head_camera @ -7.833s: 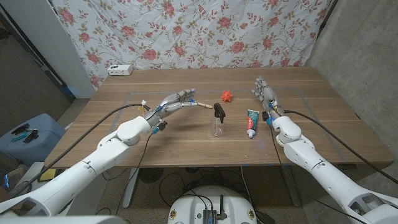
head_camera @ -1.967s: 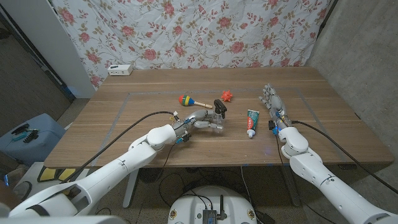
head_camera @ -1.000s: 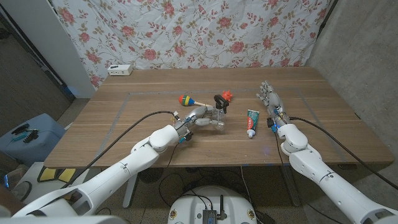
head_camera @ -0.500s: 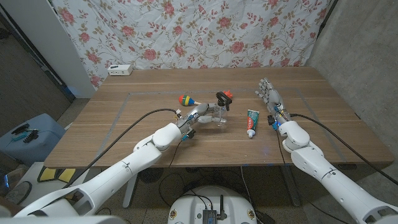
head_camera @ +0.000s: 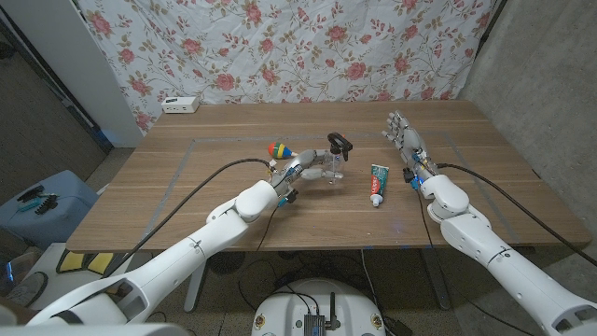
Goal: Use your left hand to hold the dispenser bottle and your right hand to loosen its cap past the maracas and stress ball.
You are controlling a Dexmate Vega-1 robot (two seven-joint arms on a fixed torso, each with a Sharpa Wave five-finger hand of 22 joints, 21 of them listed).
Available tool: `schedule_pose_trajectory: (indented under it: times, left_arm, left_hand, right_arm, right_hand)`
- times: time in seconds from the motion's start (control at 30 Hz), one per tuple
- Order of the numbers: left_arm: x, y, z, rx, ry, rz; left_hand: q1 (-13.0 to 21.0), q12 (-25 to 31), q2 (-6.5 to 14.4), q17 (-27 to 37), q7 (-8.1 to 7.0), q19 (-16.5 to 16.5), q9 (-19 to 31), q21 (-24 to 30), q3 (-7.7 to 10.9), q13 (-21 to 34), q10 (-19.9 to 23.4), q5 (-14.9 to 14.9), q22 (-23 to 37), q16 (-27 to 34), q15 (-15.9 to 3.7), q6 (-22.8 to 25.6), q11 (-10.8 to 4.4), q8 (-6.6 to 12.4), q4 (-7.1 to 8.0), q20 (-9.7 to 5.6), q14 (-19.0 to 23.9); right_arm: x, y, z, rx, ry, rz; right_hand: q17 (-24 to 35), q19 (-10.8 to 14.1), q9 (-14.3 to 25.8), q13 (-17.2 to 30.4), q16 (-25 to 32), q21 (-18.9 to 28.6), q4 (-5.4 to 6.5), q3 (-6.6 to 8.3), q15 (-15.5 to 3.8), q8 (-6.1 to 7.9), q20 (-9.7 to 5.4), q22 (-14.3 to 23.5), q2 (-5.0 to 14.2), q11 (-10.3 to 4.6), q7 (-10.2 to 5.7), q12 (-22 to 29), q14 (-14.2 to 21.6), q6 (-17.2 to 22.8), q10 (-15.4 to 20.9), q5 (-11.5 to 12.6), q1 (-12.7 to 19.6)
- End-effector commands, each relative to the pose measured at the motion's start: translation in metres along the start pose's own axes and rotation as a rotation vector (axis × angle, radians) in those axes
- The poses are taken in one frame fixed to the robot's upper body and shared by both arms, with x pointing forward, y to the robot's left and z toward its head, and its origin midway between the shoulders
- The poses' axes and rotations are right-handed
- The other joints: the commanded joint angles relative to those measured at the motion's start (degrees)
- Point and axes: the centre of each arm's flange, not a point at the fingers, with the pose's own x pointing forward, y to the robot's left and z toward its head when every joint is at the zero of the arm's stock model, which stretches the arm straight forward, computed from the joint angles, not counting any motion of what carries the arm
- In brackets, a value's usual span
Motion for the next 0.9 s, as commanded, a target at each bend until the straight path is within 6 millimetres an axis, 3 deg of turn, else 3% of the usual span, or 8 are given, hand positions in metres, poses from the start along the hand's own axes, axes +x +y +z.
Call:
schedule_pose_trajectory:
  times: [0.03,0.4,0.9]
  left_arm:
    - [0.005,0.005,0.002,0.02,0.013,0.031]
    - [0.006,0.013,0.002,0.037,0.019,0.055]
    - [0.009,0.021,0.003,0.061,0.027,0.085]
  left_hand:
    - [1.8,0.6,3.6,0.2,-0.67,0.5,0.0,-0.2,1.52,2.8,1.2,0.0,0.1,-0.2,-5.5,1.7,-0.83,0.55,0.97,-3.28,1.1]
    - [1.5,0.9,3.6,0.0,-0.6,0.5,-0.1,-0.2,1.87,3.3,1.0,0.1,0.1,-0.7,-5.6,1.7,-1.03,0.86,0.98,-3.4,1.4]
    - [1.3,1.6,4.1,0.0,-0.61,0.5,-0.3,-0.3,2.69,3.9,1.8,0.2,0.1,-1.2,-5.49,2.2,-0.83,1.51,1.01,-3.46,2.2]
  right_arm:
    - [0.002,0.008,0.019,-0.052,0.0,0.046]
    - [0.0,0.017,0.038,-0.133,0.039,0.098]
    - [-0.004,0.028,0.063,-0.233,0.036,0.128]
  right_hand:
    - [0.0,-0.2,0.2,0.3,0.3,0.4,-0.48,0.09,0.29,0.19,-0.94,0.3,-0.28,0.29,0.04,0.0,0.3,0.4,0.3,0.0,0.1]
    - [-0.2,0.0,0.2,0.3,0.1,0.4,-1.32,0.04,0.78,0.0,0.26,0.3,-1.14,0.43,-0.03,-0.2,0.1,0.0,-0.1,-0.1,0.8]
    - [-0.3,-0.2,0.2,0.3,0.0,0.4,-2.93,-0.07,0.98,0.65,0.59,0.3,-2.62,0.85,-0.13,-0.2,0.2,1.7,-0.3,-0.2,2.3]
